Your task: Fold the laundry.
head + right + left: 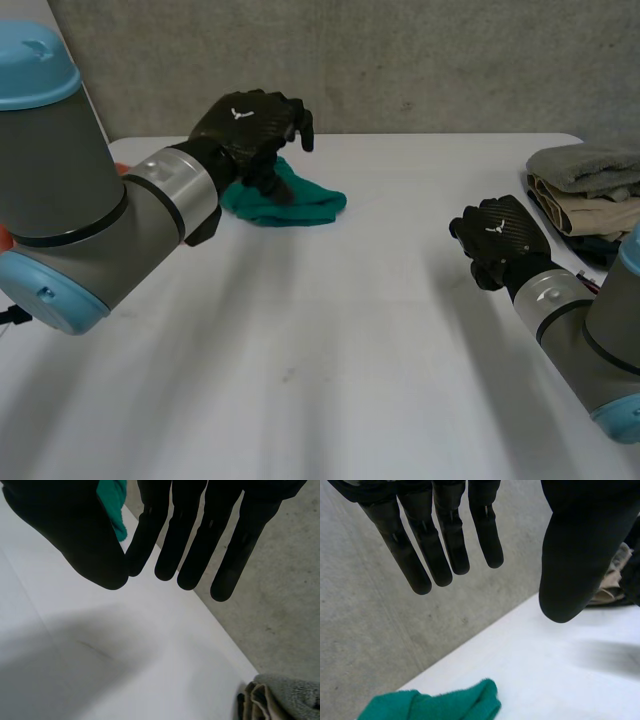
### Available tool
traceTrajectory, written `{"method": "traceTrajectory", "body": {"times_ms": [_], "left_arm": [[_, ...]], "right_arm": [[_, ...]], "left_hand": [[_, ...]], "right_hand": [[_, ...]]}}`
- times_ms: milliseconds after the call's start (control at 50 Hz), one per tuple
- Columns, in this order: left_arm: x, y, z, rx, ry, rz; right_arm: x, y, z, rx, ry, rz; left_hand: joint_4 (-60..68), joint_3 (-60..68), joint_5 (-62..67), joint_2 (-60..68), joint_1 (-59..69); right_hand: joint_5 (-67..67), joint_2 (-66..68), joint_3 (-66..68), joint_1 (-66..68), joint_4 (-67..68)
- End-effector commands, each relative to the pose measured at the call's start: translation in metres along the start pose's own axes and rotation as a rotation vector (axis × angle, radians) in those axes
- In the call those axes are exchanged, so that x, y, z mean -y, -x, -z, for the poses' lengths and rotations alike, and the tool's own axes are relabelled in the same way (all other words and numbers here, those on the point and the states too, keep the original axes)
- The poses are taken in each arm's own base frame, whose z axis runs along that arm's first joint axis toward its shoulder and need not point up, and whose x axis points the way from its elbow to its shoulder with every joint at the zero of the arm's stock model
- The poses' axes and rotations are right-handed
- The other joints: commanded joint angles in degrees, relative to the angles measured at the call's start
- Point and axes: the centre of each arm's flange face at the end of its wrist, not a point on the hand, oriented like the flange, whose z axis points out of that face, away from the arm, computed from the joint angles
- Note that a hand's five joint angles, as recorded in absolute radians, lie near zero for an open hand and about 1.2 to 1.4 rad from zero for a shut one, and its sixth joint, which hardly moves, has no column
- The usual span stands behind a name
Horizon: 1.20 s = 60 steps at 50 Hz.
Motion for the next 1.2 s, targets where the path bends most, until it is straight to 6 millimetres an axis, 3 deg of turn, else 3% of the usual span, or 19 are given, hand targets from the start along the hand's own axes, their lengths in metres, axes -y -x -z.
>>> {"method": "traceTrajectory", "body": {"times_ms": [20,120,180,300,460,620,760,840,880,960,1020,1140,1160,1200], "left_arm": [[-0.006,-0.004,-0.005,-0.018,0.008,-0.079],[-0.019,0.004,-0.02,0.002,0.009,-0.141],[-0.042,0.024,-0.049,0.056,-0.01,-0.291],[-0.074,0.057,-0.089,0.118,-0.048,-0.447],[-0.114,0.093,-0.128,0.126,-0.086,-0.52],[-0.164,0.128,-0.148,0.142,-0.07,-0.556],[-0.193,0.138,-0.155,0.123,-0.076,-0.576],[-0.203,0.135,-0.159,0.093,-0.101,-0.583],[-0.207,0.134,-0.161,0.085,-0.12,-0.586],[-0.207,0.138,-0.165,0.118,-0.178,-0.583],[-0.198,0.138,-0.168,0.177,-0.221,-0.589],[-0.122,0.134,-0.157,0.258,-0.28,-0.549],[-0.097,0.128,-0.148,0.261,-0.298,-0.514],[-0.069,0.12,-0.138,0.259,-0.336,-0.474]], "right_arm": [[0.001,0.0,0.0,0.0,0.005,-0.046],[0.0,-0.001,-0.001,-0.028,0.014,-0.035],[-0.001,0.001,-0.002,-0.043,0.022,-0.019],[0.0,0.004,-0.002,-0.048,0.001,0.015],[0.001,0.009,0.001,-0.038,-0.003,0.026],[-0.001,0.013,0.002,-0.025,0.003,0.037],[-0.003,0.015,0.002,-0.019,0.007,0.05],[-0.004,0.018,0.002,-0.012,0.013,0.062],[-0.005,0.02,0.002,-0.007,0.014,0.07],[-0.006,0.021,0.002,-0.002,0.018,0.084],[-0.006,0.021,0.001,-0.004,0.019,0.096],[-0.006,0.019,0.002,-0.014,0.02,0.113],[-0.005,0.018,0.002,-0.017,0.019,0.116],[-0.005,0.018,0.002,-0.017,0.018,0.116]], "left_hand": [[-2.8,-3.28,-2.2,-3.15,-2.48],[-16.59,-17.07,-15.99,-16.94,-16.27],[-23.84,-24.32,-23.23,-24.18,-23.52],[-24.69,-25.17,-24.08,-25.04,-24.37],[-25.02,-25.51,-24.42,-25.37,-24.7],[-24.86,-25.34,-24.25,-25.2,-24.54],[-23.35,-23.83,-22.74,-23.69,-23.03],[-14.62,-15.11,-14.02,-14.97,-14.3],[2.82,2.34,3.43,2.47,3.14],[42.01,41.53,42.62,41.66,42.33],[42.07,41.59,42.68,41.73,42.39],[42.07,41.59,42.68,41.73,42.39],[42.07,41.59,42.68,41.73,42.39],[42.07,41.59,42.68,41.73,42.39]], "right_hand": [[-18.26,-17.69,-17.66,-17.24,-17.92],[-34.09,-33.52,-33.49,-33.07,-33.75],[-45.51,-44.94,-44.91,-44.49,-45.18],[-47.57,-46.99,-46.96,-46.55,-47.23],[-47.57,-46.99,-46.97,-46.55,-47.23],[-47.57,-46.99,-46.97,-46.55,-47.23],[-47.57,-46.99,-46.97,-46.55,-47.23],[-47.57,-46.99,-46.97,-46.55,-47.23],[-47.57,-46.99,-46.97,-46.55,-47.23],[-47.57,-46.99,-46.97,-46.55,-47.23],[-47.57,-46.99,-46.97,-46.55,-47.23],[-47.57,-46.99,-46.97,-46.55,-47.23],[-47.57,-46.99,-46.97,-46.55,-47.23],[-47.57,-46.99,-46.97,-46.55,-47.23]]}}
